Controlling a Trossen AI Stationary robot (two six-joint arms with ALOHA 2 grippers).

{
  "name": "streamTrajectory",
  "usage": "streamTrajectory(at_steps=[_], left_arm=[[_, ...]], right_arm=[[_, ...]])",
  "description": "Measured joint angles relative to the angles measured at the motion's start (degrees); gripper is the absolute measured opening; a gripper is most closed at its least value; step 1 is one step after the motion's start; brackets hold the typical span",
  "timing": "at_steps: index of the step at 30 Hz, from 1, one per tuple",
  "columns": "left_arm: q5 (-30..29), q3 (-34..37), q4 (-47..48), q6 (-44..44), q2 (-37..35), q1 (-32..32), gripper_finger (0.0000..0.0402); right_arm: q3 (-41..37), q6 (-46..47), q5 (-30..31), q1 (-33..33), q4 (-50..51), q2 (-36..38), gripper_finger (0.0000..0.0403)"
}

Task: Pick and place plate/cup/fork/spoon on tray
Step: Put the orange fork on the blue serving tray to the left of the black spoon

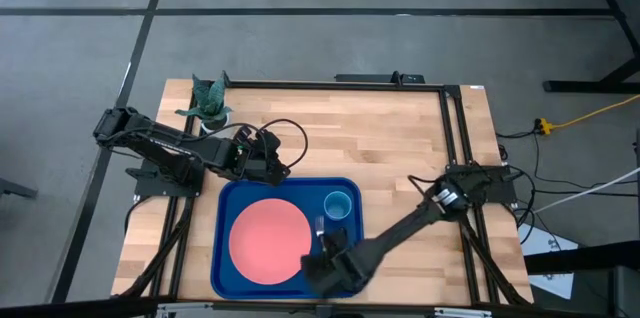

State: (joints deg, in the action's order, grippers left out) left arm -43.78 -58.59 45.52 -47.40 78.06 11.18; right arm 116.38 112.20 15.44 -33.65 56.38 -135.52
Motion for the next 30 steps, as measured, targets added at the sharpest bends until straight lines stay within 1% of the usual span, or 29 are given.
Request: streamTrajectory(at_steps=[4,9,13,17,30], left_arm=[[-0.01,0.0,0.0,0.0,0.0,0.0,0.0],[0.0,0.0,0.0,0.0,0.0,0.0,0.0],[0.01,0.02,0.0,0.0,0.0,0.0,0.0],[-0.01,0.0,0.0,0.0,0.0,-0.02,0.0],[0.0,0.01,-0.02,0.0,0.0,-0.01,0.0]], right_arm=[[0.05,2.71,-1.01,1.52,-1.89,-1.75,0.0051],[0.07,4.68,-1.66,1.7,-2.64,-2.36,0.0051],[0.09,6.07,-1.98,0.98,-1.52,-2.36,0.0066],[0.09,6.89,-3.97,0.36,-0.13,-2.36,0.0073],[0.09,6.05,-3.06,0.0,-0.04,-2.32,0.0077]])
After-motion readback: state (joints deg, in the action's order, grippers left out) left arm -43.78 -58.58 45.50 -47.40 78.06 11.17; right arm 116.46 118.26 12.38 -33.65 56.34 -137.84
